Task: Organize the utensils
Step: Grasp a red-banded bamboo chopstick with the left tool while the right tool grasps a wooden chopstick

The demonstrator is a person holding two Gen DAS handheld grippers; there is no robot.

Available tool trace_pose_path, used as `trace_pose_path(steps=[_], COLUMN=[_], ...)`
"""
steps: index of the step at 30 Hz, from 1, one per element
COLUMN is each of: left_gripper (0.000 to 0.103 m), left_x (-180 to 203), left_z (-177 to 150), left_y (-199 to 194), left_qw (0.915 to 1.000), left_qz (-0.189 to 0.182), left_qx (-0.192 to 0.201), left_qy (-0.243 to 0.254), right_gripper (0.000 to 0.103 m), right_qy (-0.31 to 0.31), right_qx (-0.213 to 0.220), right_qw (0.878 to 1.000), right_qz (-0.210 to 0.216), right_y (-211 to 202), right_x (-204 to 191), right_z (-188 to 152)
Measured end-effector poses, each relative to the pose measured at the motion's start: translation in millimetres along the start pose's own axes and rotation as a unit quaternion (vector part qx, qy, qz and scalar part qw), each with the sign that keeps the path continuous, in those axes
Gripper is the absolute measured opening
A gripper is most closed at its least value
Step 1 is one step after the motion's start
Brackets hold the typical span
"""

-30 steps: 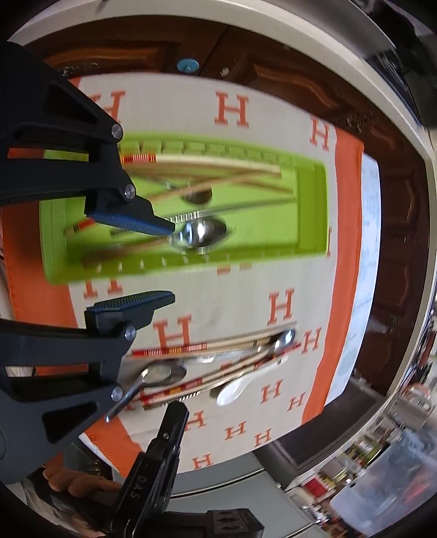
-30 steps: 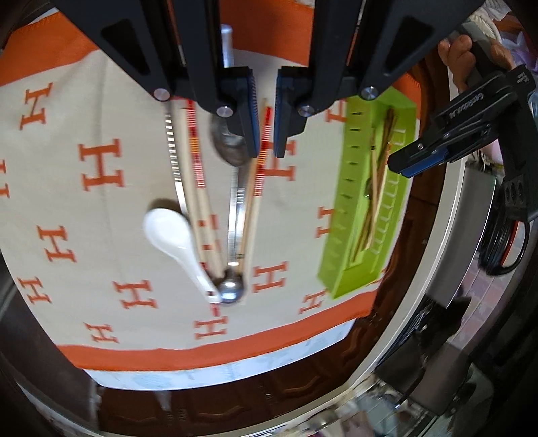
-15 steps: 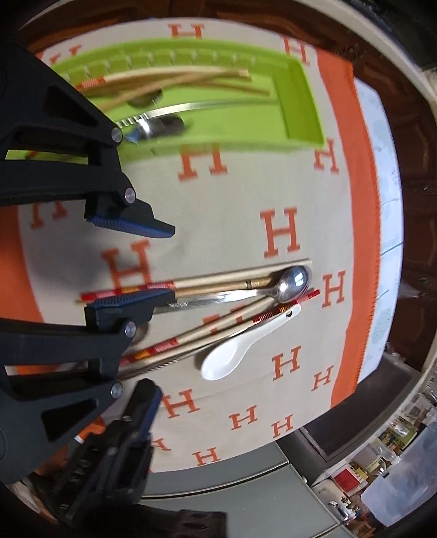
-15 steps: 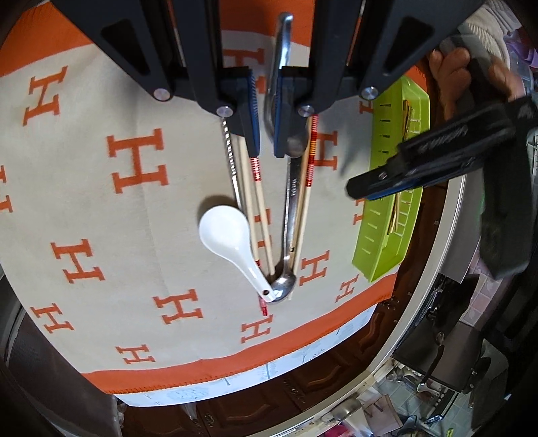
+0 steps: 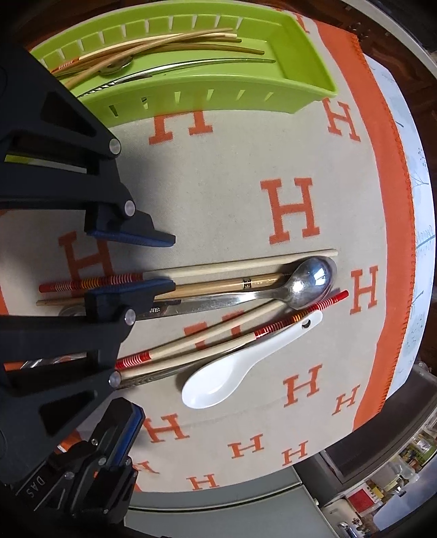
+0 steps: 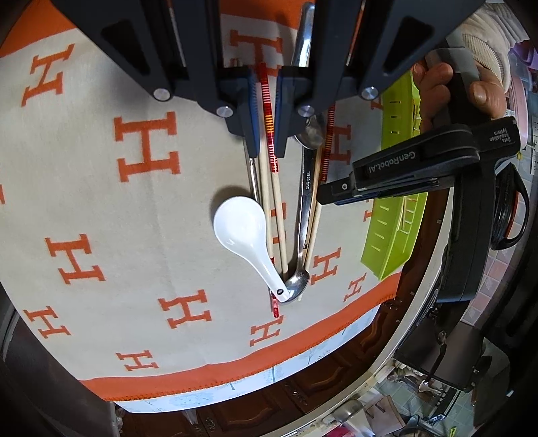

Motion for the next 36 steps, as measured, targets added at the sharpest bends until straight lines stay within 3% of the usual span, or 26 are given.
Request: trace_pose_path(steps=[13,16,24,36], left_gripper=[0.013,0.003,0.003,0.003], left_x=[-1,2,-17,-53], left_z=[-6,-3,-17,-40], left_y=[-1,-1,-10,-55], left_qw=[0.9977,0.9981,0.9995,0.9967], left_qz=[0.059,0.051,0.013,-0.008], left_qx=[0.02,0.027,0.017,0.058], left_qy=[0.027,0.021,-0.024,-0.056], right_gripper=[0.008,0.008,0.008,0.009], right_qy=[-0.003,-0.004,-0.013,-0.004], right_qx=[-0.011,-0.02,-0.036,-0.048], right_qw=[1.0,1.0,0.999,0.999], right_qz=[-0.003,-0.005,-0.006,0.013], right_y=[5,8,16,52], right_x=[2,3,-6,-36], right_z=[-1,-1,-2,27])
Point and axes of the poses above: each gripper's, at about its wrist camera, not at the fingertips, and y roughly the way its jaws point, x to its right, z to its top, the point moved 9 cm from there along y, roughly the way its jaws point, and after that the axes turned 15 degrees about z, right-handed, at the moved point
